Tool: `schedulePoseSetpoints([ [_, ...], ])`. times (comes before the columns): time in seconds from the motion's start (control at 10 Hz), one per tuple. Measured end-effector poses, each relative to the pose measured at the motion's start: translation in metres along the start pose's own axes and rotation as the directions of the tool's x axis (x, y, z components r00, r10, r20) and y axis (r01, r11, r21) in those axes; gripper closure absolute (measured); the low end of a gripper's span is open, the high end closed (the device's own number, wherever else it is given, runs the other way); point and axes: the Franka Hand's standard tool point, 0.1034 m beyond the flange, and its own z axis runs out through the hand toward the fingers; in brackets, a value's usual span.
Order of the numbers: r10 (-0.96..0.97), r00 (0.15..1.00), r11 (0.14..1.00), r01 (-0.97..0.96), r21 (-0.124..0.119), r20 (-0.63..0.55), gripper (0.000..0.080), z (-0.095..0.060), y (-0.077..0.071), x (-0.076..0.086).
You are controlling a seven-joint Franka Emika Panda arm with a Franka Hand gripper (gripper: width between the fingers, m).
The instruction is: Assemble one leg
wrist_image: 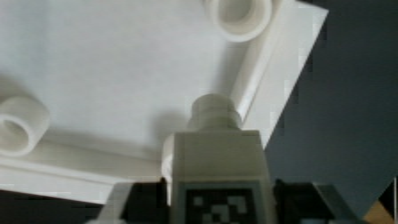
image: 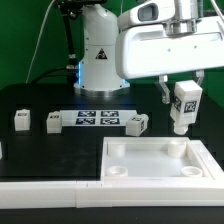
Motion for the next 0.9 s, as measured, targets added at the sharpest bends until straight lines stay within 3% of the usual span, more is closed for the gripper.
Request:
schedulePoseSetpoints([
  [0.2,-0.035,0.999,0.999,0.035,0.007,-0.004,0.0509,0.013,0.001,0.013],
  [0.7,-0.044,0.999,0.999,0.044,0.009,-0.005,0.0509,0.015,-0.004,0.015],
  [0.9,-0.045,0.998,0.999,0.045,0.000,-0.037,0.0509,0.018,0.004,0.019],
])
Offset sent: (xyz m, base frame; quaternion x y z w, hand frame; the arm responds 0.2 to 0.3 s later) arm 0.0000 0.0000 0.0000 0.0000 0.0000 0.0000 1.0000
